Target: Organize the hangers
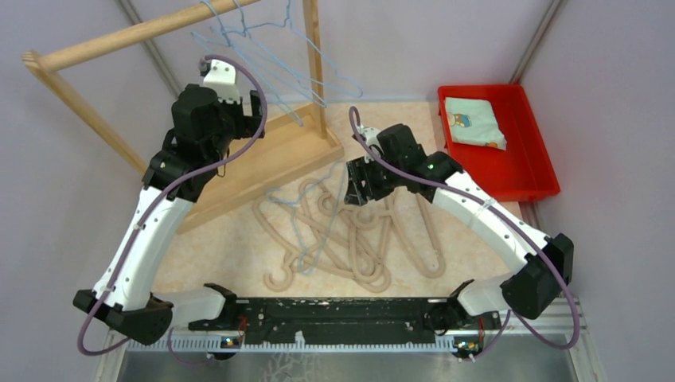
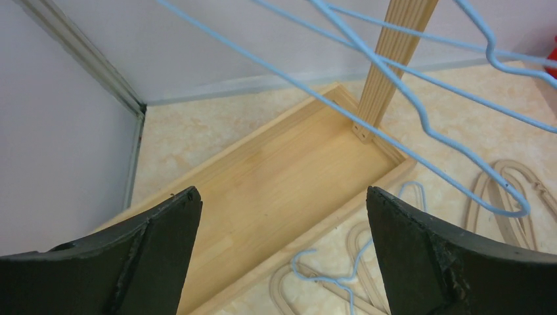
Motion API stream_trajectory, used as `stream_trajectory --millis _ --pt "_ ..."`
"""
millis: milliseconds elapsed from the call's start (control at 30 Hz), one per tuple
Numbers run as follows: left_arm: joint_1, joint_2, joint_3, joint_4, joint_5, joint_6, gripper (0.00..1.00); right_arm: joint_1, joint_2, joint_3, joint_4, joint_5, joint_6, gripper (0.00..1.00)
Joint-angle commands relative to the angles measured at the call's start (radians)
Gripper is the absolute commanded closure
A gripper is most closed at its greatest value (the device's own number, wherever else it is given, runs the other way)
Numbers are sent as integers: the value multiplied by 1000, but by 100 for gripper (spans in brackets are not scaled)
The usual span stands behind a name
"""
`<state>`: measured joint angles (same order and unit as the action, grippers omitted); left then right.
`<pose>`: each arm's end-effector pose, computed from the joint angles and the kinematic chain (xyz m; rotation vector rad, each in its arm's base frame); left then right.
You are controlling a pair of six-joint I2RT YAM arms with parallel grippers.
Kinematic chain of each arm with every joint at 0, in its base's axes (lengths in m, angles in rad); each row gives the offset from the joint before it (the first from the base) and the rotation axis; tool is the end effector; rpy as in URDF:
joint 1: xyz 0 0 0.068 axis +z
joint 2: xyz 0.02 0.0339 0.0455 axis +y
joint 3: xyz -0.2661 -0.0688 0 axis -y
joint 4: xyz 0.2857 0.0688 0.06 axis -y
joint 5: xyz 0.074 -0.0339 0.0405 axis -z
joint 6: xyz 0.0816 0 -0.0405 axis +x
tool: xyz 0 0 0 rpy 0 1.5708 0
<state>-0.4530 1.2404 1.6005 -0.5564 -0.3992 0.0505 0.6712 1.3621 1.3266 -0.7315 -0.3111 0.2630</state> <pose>0.3072 -0.1143 0.4929 0.1526 1.7452 0.0590 0.2677 0.2445 0.3184 -0.6529 2.3533 0.8076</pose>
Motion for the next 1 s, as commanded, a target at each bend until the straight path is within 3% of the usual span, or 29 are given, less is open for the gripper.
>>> stream_trajectory --millis 0,333,633,967 --pt "0 -80 -89 -74 27 -102 0 -5 -55 -30 17 0 -7 39" --pt "0 -238 -430 -91 166 -319 0 27 -25 -140 83 -9 37 41" --pt "0 -323 -696 -25 232 -428 0 143 65 -194 210 72 118 44" --pt "1 -337 -755 -129 143 -499 0 337 255 -88 333 130 224 47"
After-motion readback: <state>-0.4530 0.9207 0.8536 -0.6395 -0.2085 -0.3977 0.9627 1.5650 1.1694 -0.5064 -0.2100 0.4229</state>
